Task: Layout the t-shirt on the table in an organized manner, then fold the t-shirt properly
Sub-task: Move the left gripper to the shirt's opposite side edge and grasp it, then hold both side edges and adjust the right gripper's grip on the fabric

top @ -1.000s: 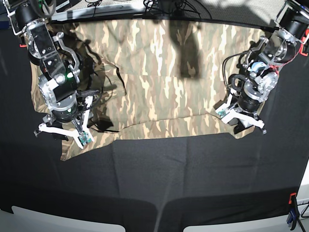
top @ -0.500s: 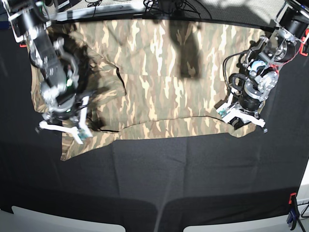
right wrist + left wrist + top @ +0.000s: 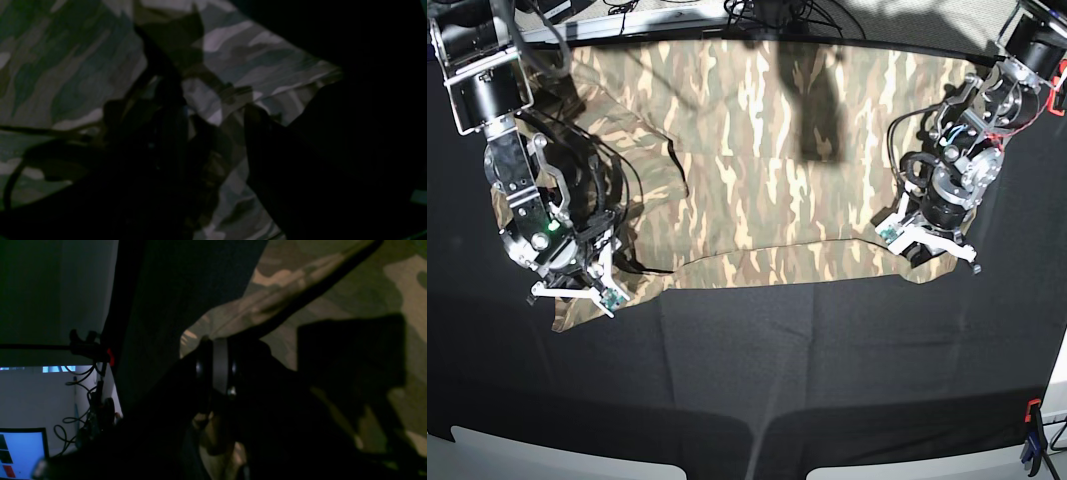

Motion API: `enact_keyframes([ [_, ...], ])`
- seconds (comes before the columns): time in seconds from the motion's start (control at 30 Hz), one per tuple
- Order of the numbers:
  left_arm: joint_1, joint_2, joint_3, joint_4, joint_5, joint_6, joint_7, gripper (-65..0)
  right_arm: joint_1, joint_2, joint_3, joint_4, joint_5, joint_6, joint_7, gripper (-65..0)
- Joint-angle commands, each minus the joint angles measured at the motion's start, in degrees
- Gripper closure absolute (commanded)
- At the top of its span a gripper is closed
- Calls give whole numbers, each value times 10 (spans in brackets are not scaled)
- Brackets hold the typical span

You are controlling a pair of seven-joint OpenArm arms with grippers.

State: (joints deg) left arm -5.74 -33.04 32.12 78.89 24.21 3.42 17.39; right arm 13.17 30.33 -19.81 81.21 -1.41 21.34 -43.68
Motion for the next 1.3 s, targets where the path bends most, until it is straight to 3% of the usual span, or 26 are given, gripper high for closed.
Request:
enact_keyframes([
  [0.0, -9, -6, -6, 8, 6, 11, -7, 0, 14, 8, 5, 8, 0, -1, 12, -264],
  [0.17, -9, -6, -6, 8, 6, 11, -7, 0, 14, 8, 5, 7, -1, -1, 36, -200],
  [0.37, -9, -6, -6, 8, 6, 11, -8, 0, 15, -2, 5, 3, -5, 14, 38, -200],
  [0.7, -9, -6, -6, 8, 6, 11, -7, 0, 72, -68, 5, -100, -91, 14, 43, -199],
  [0.9, -9, -6, -6, 8, 6, 11, -7, 0, 103, -65, 5, -100, -84, 16, 17, -199],
  [1.07, -9, -6, -6, 8, 6, 11, -7, 0, 105, -57, 5, -100, -56, 50, 8, -199],
  [1.27, -9, -6, -6, 8, 5, 11, -5, 0, 105, -43, 5, -100, -54, 59, -3, -199],
])
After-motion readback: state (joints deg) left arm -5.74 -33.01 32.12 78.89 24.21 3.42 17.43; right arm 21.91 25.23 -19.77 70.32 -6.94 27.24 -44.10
